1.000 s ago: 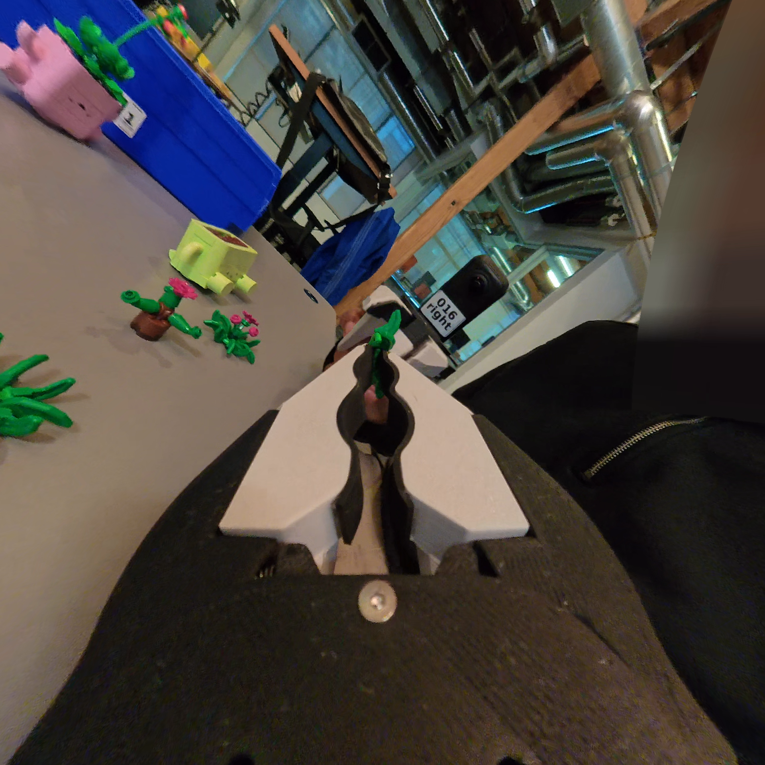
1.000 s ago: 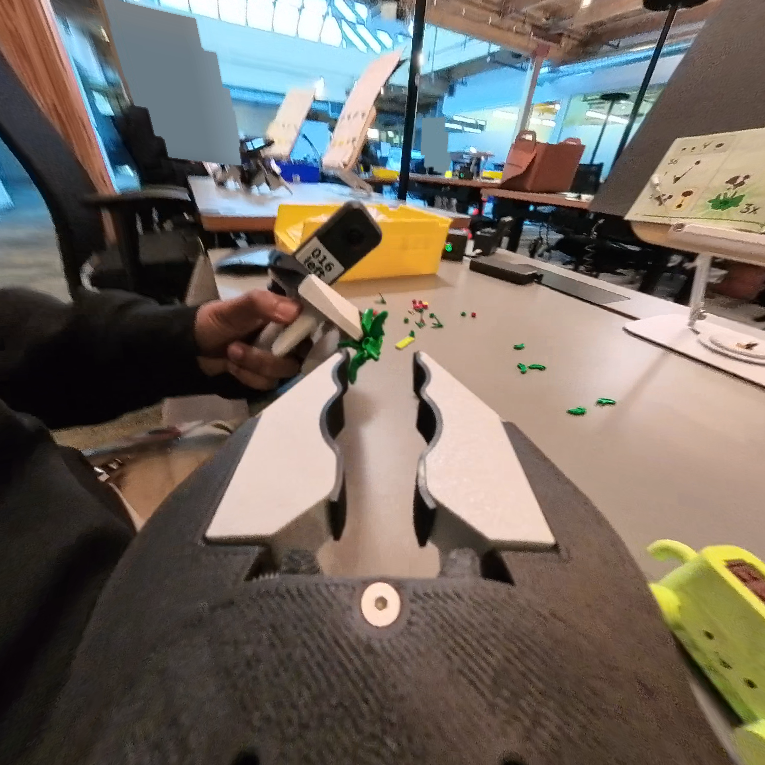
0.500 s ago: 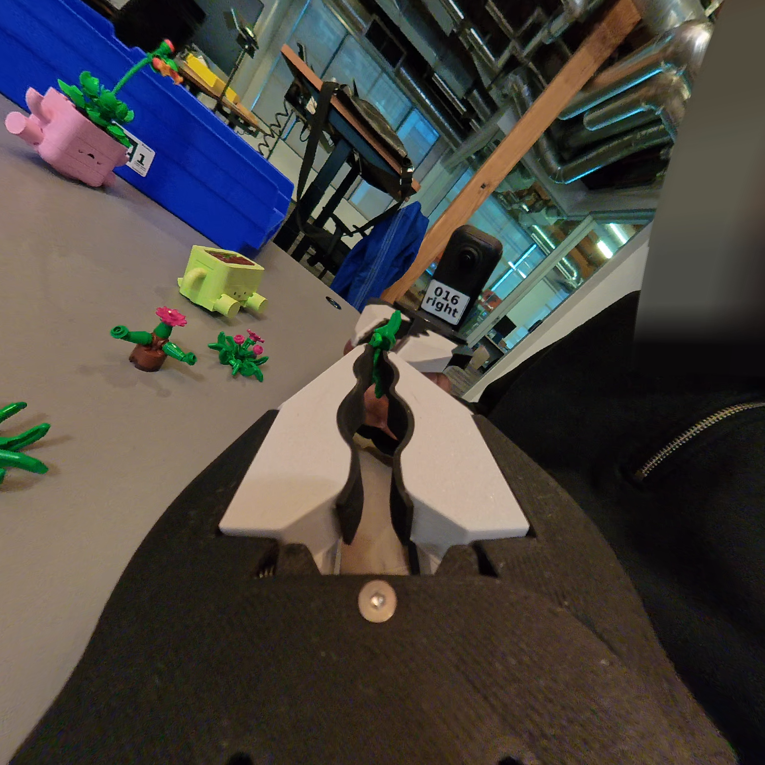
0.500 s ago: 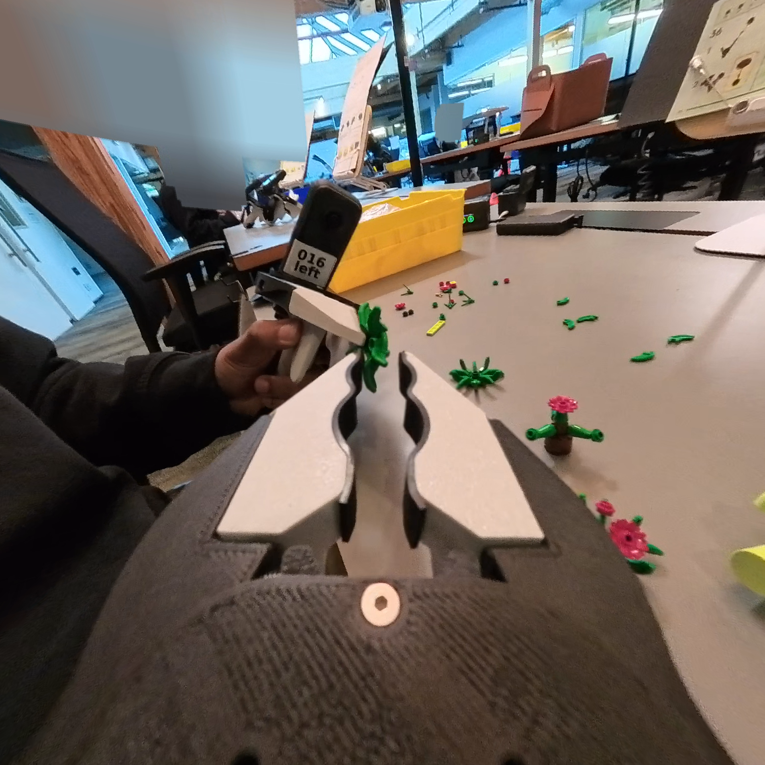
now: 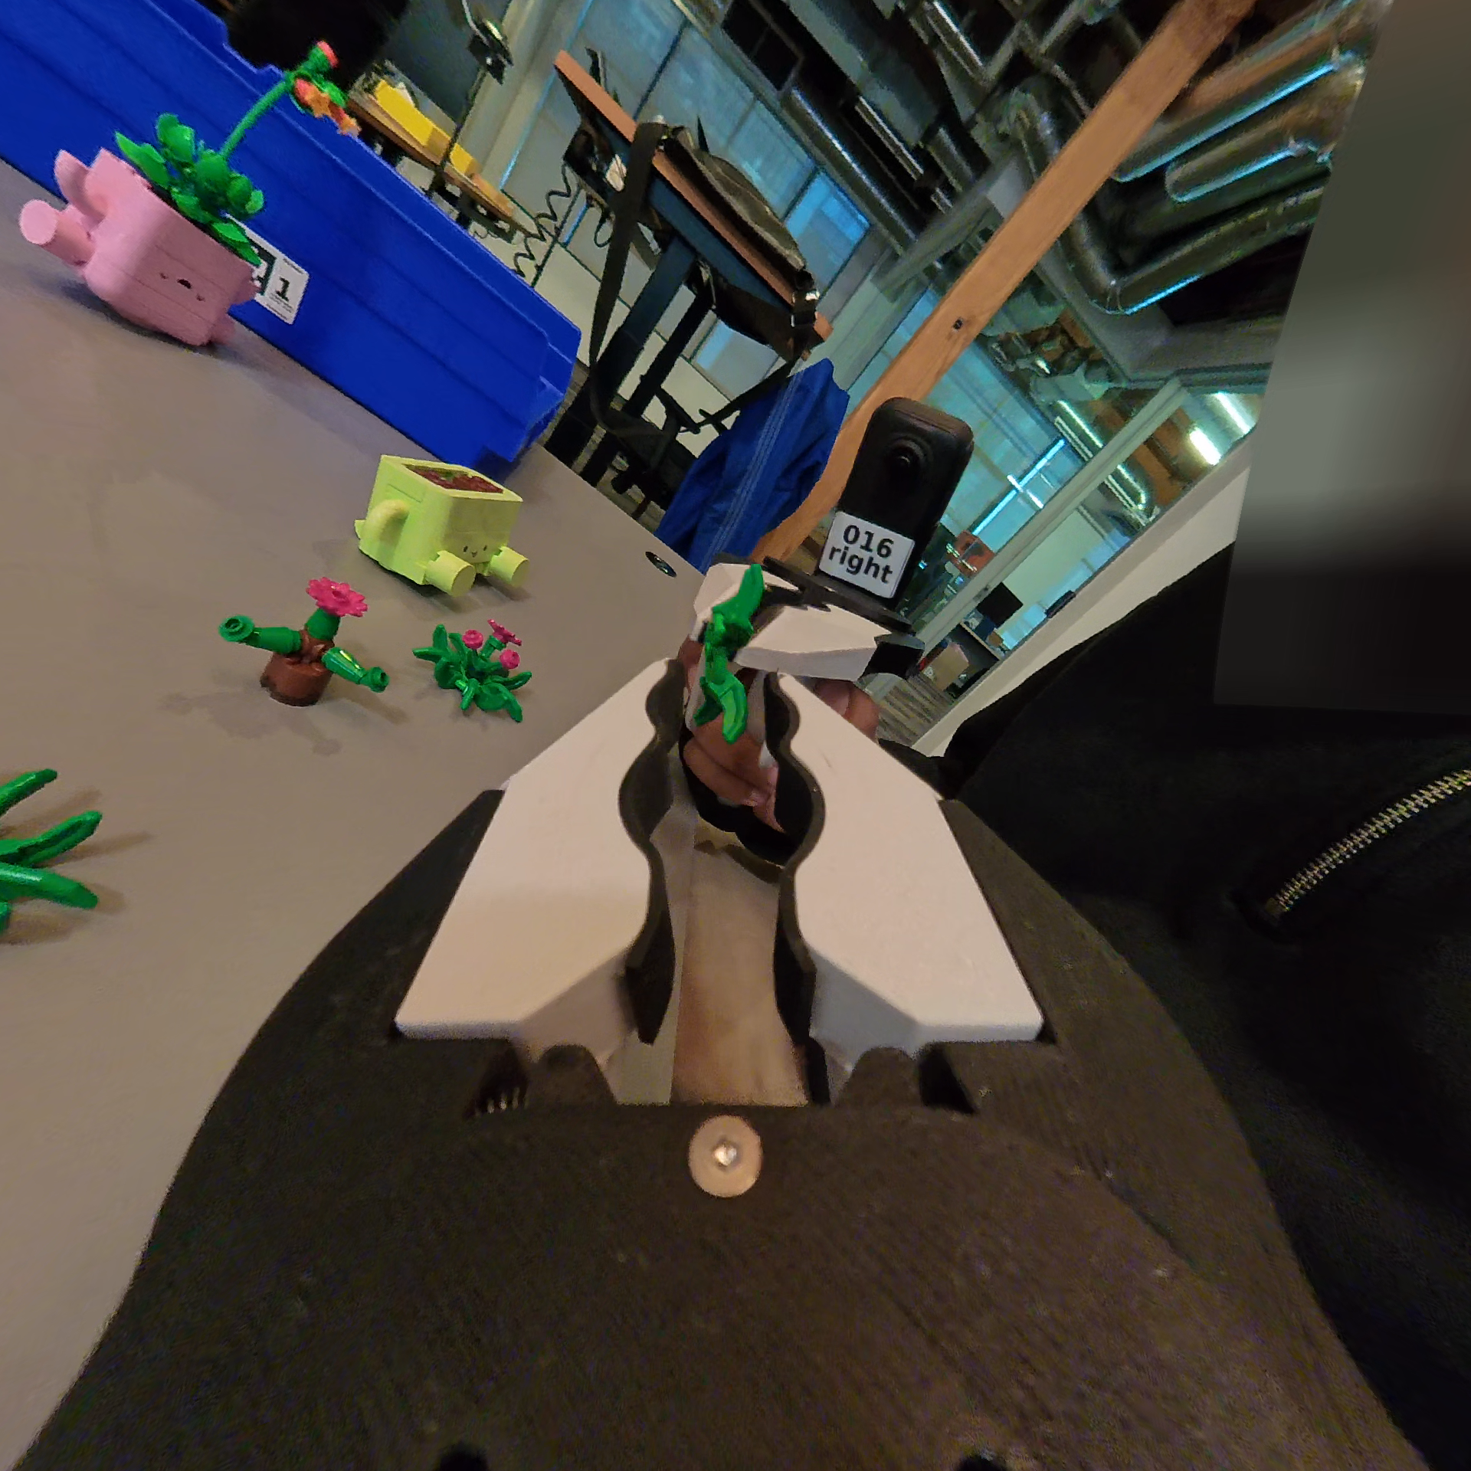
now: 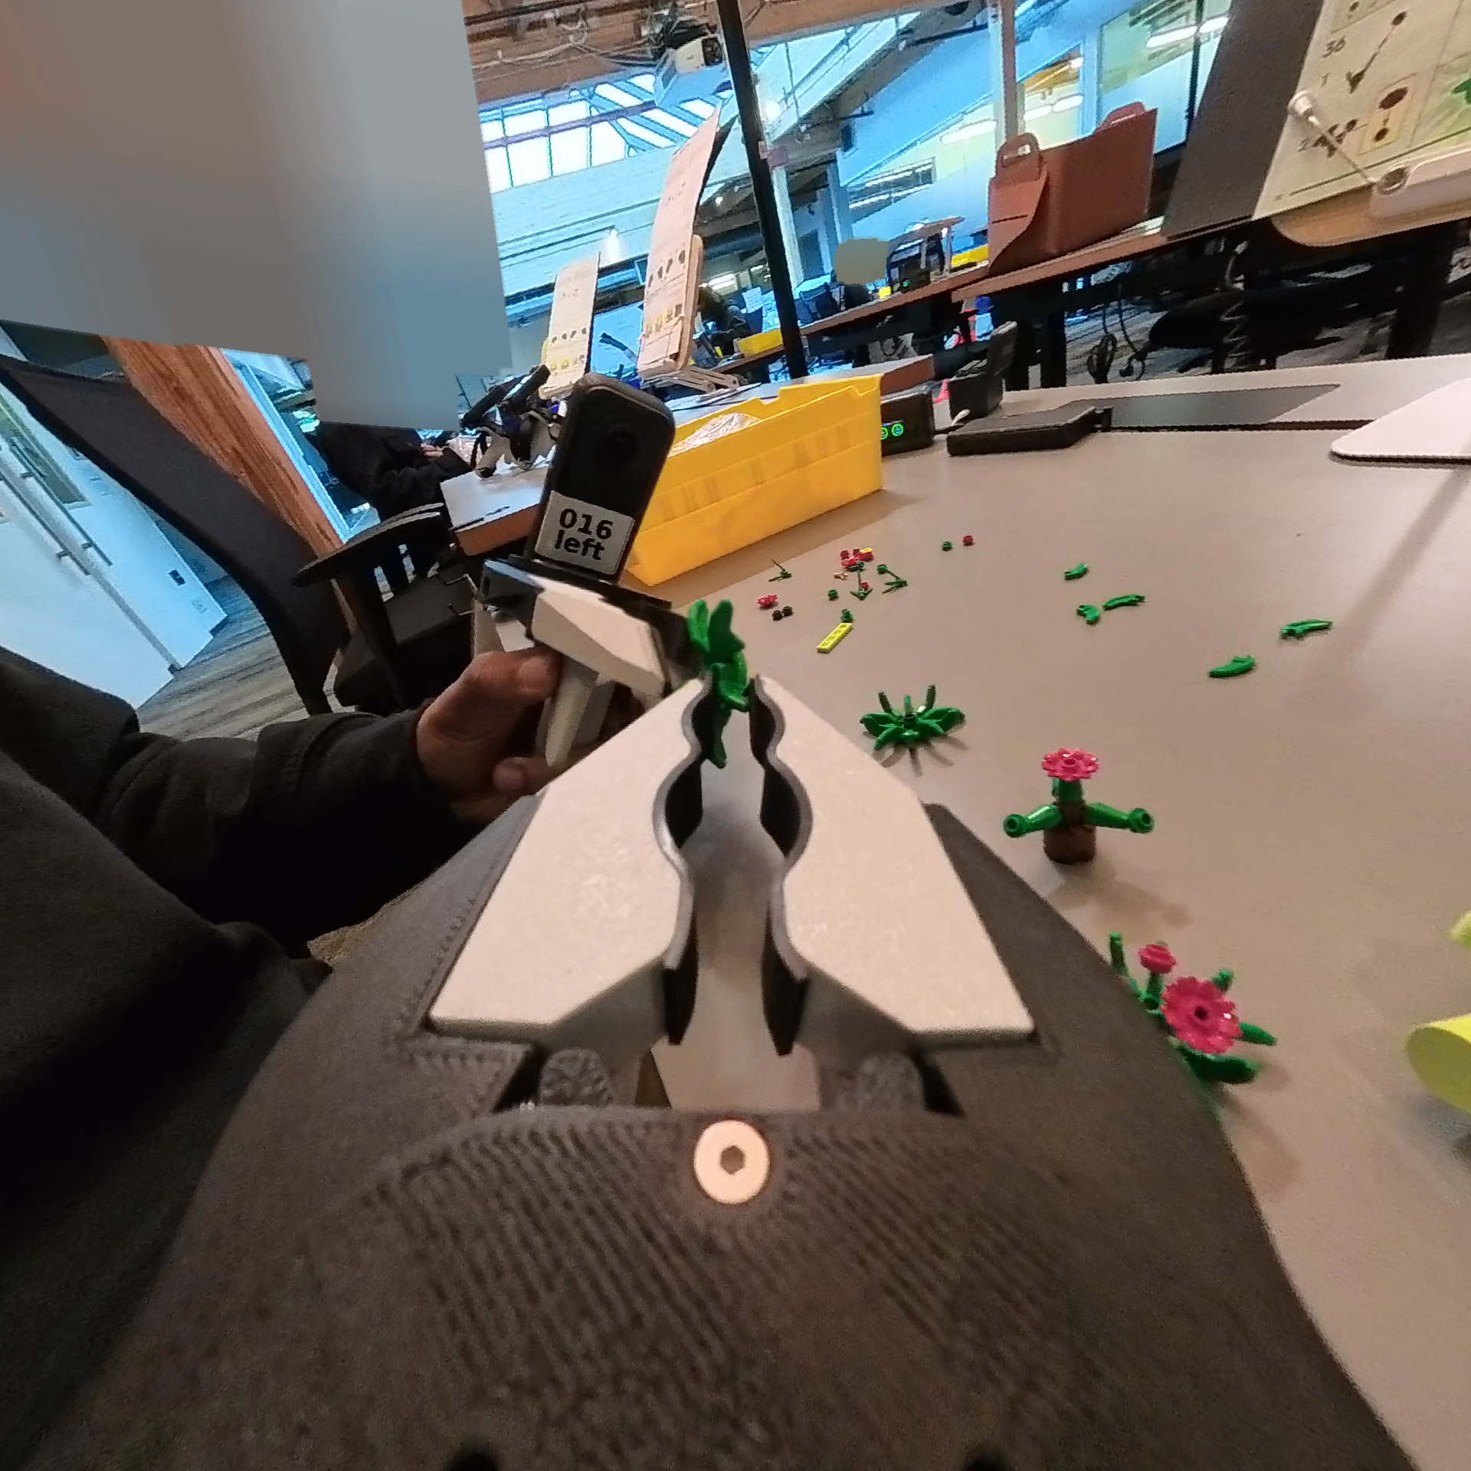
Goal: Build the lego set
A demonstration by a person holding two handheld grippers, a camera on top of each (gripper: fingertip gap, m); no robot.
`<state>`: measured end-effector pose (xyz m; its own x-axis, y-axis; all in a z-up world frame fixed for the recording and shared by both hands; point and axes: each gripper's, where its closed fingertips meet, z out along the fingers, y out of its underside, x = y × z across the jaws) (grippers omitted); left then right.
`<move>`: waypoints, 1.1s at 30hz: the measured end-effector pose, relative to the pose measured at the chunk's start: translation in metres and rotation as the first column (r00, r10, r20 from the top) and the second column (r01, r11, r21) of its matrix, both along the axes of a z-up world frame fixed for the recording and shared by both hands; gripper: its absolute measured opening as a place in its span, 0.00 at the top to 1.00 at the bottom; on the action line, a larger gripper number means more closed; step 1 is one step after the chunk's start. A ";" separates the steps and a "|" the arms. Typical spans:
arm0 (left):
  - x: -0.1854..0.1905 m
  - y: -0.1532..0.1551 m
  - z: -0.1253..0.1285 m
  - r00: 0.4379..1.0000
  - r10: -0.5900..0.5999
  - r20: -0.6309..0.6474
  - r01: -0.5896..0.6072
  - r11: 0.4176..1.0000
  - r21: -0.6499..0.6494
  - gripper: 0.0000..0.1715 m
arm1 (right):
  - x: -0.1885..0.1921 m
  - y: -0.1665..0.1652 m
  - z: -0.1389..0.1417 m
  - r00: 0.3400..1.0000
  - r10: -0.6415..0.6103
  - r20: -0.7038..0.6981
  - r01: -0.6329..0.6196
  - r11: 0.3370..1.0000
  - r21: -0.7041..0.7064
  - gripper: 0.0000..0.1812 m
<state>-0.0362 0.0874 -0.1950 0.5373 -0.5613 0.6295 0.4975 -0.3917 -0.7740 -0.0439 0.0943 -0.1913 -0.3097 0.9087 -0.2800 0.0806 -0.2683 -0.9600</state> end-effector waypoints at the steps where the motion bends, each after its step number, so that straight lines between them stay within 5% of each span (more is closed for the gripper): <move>1: 0.000 0.001 0.000 1.000 0.005 -0.002 -0.005 1.000 0.000 0.90 | 0.000 0.000 0.000 1.000 0.000 0.001 0.000 1.000 0.000 0.97; 21: -0.006 0.001 -0.001 0.997 0.005 0.073 -0.004 1.000 -0.020 0.97 | -0.003 -0.006 -0.006 0.999 -0.028 0.030 0.025 0.995 0.096 0.97; 33: 0.003 -0.010 0.010 0.953 -0.159 0.260 0.166 0.986 -0.005 0.98 | 0.008 -0.017 0.005 0.972 0.234 -0.009 -0.232 0.960 -0.159 0.97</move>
<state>-0.0336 0.0775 -0.1854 0.2580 -0.6085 0.7504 0.6068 -0.5023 -0.6160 -0.0362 0.0770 -0.1865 -0.5039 0.7556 -0.4185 0.1683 -0.3893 -0.9056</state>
